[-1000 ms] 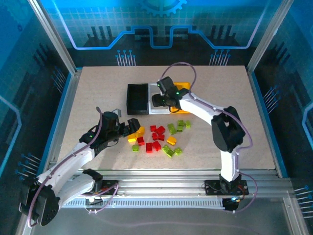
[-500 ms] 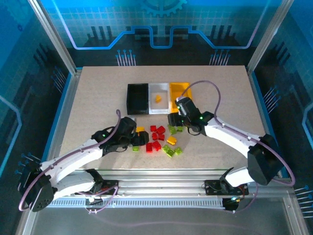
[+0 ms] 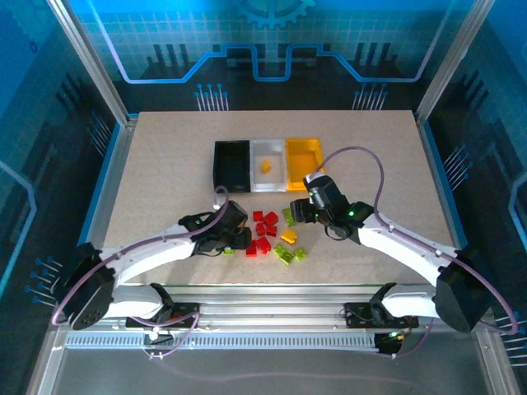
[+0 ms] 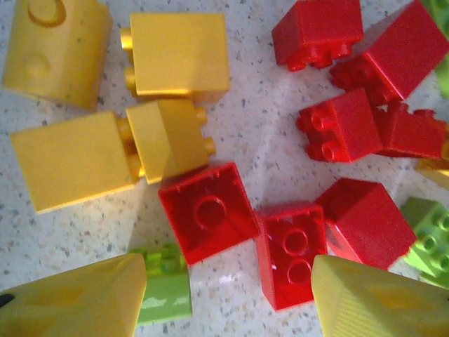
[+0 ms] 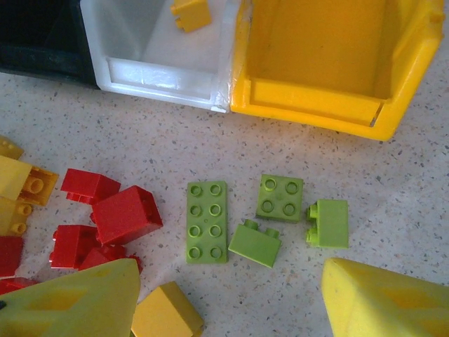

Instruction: Sort the legos into containers by color

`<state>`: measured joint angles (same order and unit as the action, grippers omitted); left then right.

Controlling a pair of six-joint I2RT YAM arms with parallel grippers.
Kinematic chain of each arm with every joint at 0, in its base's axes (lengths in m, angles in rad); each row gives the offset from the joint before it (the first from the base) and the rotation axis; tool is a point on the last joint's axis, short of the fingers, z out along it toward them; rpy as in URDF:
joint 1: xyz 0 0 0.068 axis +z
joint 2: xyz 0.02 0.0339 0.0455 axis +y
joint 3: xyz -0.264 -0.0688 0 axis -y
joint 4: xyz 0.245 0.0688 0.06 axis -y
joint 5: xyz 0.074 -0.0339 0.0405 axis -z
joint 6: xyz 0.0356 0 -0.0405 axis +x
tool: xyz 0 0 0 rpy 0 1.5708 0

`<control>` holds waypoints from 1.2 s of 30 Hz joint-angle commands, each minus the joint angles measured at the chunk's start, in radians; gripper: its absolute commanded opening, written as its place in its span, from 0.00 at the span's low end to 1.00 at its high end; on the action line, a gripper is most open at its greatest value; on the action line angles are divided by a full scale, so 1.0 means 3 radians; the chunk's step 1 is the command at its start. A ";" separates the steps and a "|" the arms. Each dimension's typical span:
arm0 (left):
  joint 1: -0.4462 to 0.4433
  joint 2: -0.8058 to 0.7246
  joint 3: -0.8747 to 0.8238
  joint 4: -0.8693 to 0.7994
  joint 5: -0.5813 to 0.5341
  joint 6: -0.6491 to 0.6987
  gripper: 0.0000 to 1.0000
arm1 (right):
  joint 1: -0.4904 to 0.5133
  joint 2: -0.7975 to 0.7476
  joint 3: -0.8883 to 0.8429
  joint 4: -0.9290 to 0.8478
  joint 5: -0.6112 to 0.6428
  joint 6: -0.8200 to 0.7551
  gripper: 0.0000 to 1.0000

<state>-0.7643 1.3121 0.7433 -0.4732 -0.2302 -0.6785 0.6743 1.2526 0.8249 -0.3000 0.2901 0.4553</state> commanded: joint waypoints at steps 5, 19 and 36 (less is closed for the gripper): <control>-0.0021 0.0451 0.0256 0.0084 -0.0250 0.0069 0.64 | 0.0014 -0.0267 -0.0123 0.0039 0.0137 0.0052 0.70; -0.0020 0.0673 0.0202 0.0109 -0.0271 0.0001 0.53 | -0.0044 -0.0351 -0.0206 0.0044 0.0116 0.0078 0.71; -0.0024 0.0509 0.0202 0.0115 -0.0245 0.0056 0.37 | -0.0108 -0.0493 -0.0183 -0.0022 0.0159 0.0159 0.71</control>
<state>-0.7643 1.5009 0.8051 -0.4362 -0.2955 -0.6743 0.6571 1.1309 0.7654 -0.2981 0.3111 0.4744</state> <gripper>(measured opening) 0.377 0.708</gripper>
